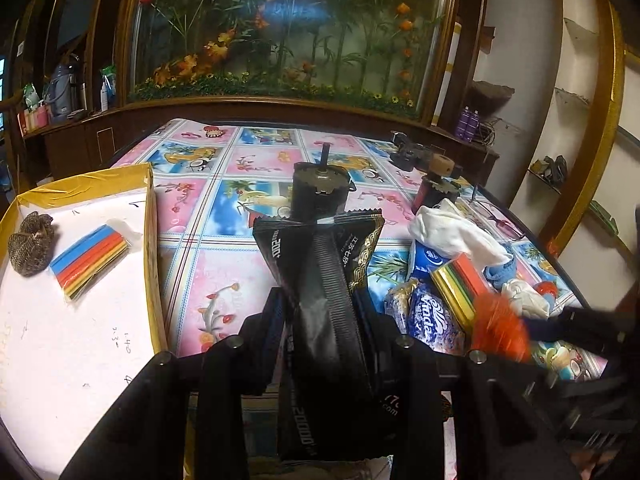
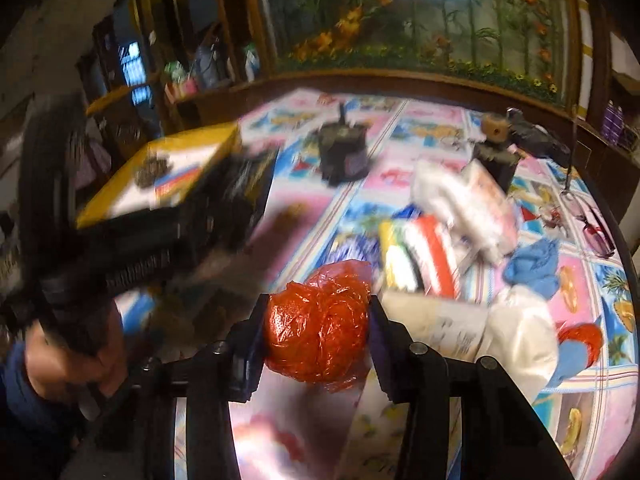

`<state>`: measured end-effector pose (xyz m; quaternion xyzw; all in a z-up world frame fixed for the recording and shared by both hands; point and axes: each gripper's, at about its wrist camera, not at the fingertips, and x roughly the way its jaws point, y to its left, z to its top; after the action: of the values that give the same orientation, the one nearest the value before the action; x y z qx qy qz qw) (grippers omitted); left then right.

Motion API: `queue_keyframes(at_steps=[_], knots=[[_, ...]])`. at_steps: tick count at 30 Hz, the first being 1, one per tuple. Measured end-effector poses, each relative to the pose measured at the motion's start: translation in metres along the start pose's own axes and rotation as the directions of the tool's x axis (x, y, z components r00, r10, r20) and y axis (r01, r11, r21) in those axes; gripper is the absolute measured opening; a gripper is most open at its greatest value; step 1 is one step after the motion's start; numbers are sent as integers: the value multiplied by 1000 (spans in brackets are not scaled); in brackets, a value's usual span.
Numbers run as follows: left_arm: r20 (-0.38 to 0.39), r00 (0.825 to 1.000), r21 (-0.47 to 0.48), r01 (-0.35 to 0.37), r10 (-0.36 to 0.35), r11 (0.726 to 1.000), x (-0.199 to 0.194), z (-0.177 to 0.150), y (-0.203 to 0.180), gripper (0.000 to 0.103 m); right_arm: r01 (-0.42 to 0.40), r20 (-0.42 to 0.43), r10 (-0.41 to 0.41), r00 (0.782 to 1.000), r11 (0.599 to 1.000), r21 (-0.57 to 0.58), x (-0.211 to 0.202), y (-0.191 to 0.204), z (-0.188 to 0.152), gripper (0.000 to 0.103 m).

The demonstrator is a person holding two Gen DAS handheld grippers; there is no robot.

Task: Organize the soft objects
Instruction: 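Grasp the red plastic bag with the right gripper while the left holds the black bag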

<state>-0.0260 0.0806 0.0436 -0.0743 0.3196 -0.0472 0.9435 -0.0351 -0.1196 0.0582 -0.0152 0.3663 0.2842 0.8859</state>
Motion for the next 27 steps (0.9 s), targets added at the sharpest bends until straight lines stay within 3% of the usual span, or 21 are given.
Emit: queue_keyframes(at_steps=[3, 6, 11, 27], knots=[[-1, 1000, 4, 1, -1, 1000, 0, 0, -1, 34, 31, 88, -37, 995, 997, 71, -3, -13, 21, 49], [-4, 1000, 3, -4, 4, 1000, 1, -1, -1, 34, 38, 125, -54, 991, 991, 126, 10, -22, 29, 49], [-18, 1000, 3, -7, 7, 1000, 3, -1, -1, 34, 13, 64, -22, 998, 991, 137, 24, -28, 20, 49], [21, 998, 55, -60, 59, 997, -3, -2, -10, 34, -6, 79, -2, 997, 994, 106, 23, -20, 17, 49]])
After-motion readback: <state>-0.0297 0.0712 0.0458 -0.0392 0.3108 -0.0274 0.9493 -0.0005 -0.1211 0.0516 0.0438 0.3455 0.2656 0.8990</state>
